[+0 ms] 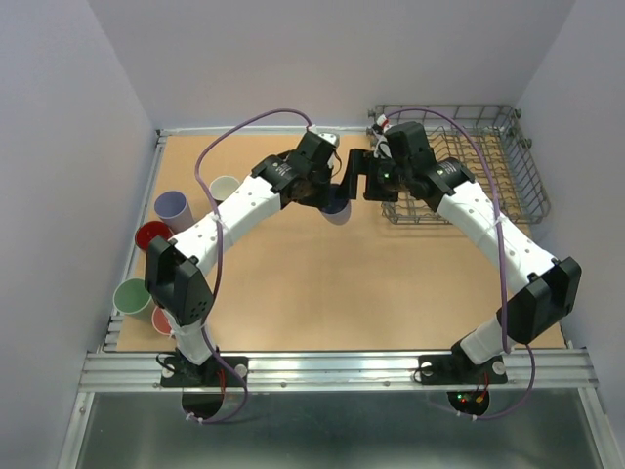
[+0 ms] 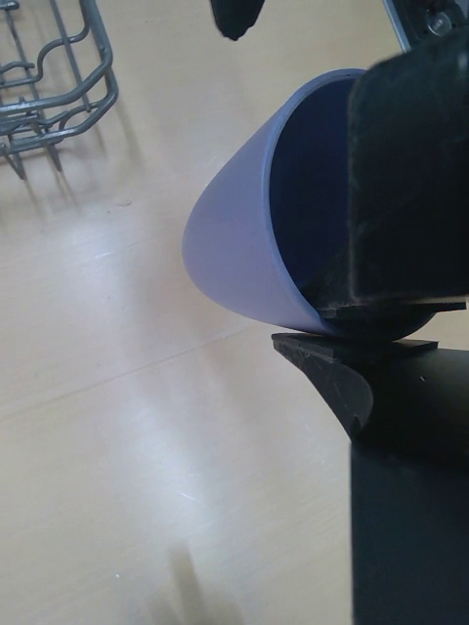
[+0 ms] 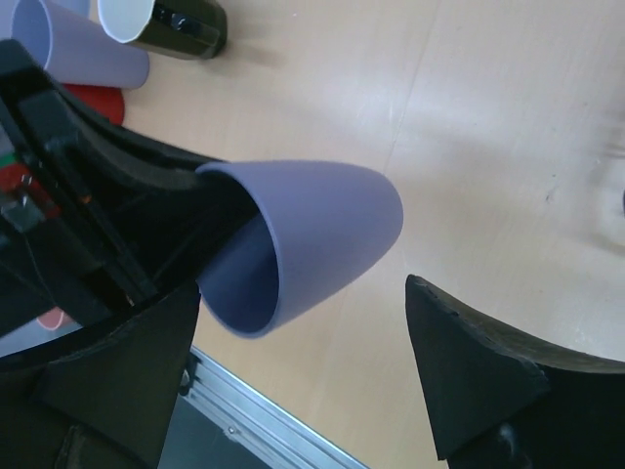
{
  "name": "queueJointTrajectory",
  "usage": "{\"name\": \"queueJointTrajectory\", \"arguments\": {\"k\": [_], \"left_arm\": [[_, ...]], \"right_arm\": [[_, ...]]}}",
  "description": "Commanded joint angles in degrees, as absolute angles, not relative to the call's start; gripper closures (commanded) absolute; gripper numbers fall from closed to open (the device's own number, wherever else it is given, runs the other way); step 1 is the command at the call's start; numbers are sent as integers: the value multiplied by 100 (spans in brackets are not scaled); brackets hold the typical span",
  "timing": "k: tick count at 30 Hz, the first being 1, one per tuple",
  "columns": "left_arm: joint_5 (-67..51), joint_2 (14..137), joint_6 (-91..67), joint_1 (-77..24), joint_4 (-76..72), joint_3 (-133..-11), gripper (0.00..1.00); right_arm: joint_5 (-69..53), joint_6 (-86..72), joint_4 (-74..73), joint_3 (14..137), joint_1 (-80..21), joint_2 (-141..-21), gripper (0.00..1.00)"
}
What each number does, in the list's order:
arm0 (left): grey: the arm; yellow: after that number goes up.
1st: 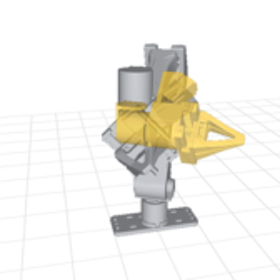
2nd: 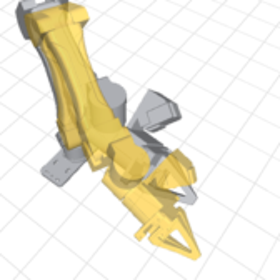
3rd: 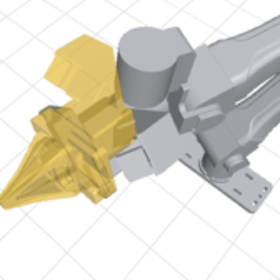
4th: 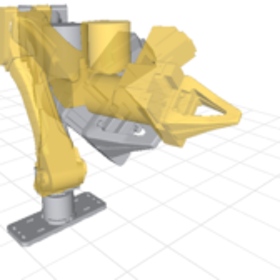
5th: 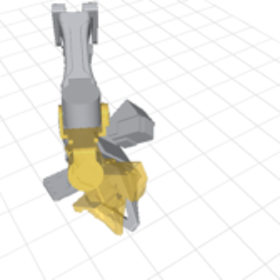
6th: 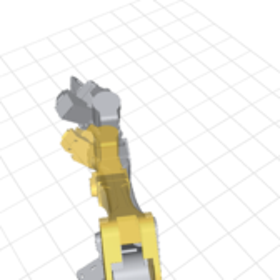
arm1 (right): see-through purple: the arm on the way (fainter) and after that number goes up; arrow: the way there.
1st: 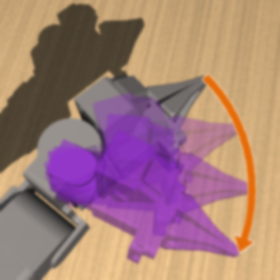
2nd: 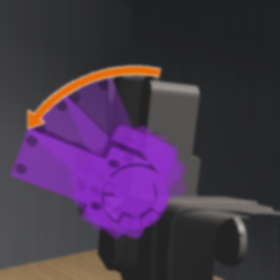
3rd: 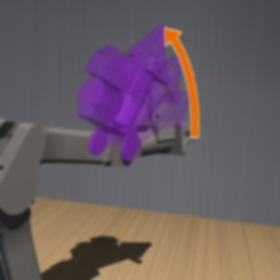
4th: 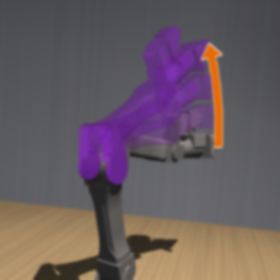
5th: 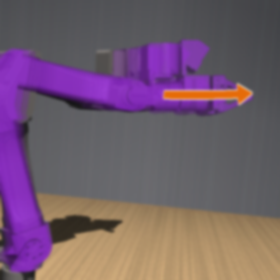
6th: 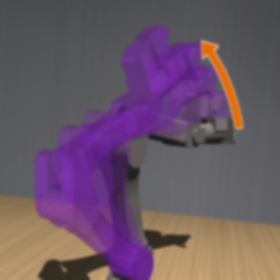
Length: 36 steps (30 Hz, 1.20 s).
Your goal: Load the cups into the dish rack
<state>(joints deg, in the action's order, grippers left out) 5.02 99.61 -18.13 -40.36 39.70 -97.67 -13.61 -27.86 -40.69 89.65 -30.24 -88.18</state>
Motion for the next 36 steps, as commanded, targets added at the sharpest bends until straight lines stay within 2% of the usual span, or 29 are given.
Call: {"name": "queueJointTrajectory", "arguments": {"k": [1,7,8,9,12,13,14,19,24,30,33,36], "left_arm": [[668,9809,-1995,-4209,4016,-10151,100],[808,9931,-2180,-4298,4139,-10458,100],[826,9932,-2180,-4307,4148,-10476,100],[861,9949,-2162,-4315,4175,-10485,100],[984,9914,-2136,-4298,4157,-10354,100],[1010,9888,-2179,-4298,4079,-10145,100],[985,9853,-2214,-4280,4017,-10003,100],[248,9221,-2495,-4044,2928,-9010,100],[-816,8545,-2864,-3482,2067,-8482,100],[-2380,7420,-4111,-2525,-129,-7375,100],[-3196,7138,-4937,-2207,-1585,-6796,100],[-3480,6962,-5554,-2136,-2503,-6531,100]], "right_arm": [[-958,-2803,-4043,9080,-3032,-8596,15],[-642,-2883,-4148,8921,-3111,-8569,35],[-633,-2892,-4157,8895,-3120,-8569,34],[-633,-2900,-4166,8868,-3120,-8552,34],[-545,-3023,-4140,8964,-3120,-8377,18],[-519,-3076,-4105,9052,-3120,-8306,4],[-501,-3137,-4035,9131,-3129,-8236,0],[-589,-3769,-3472,9535,-3120,-7919,0],[-457,-5189,-3253,9396,-3076,-7691,0],[-931,-6099,-1561,8703,-2988,-7287,0],[-1028,-6248,-1266,8718,-2971,-7399,0],[-1212,-6459,-1178,8684,-2979,-7541,0]]}}
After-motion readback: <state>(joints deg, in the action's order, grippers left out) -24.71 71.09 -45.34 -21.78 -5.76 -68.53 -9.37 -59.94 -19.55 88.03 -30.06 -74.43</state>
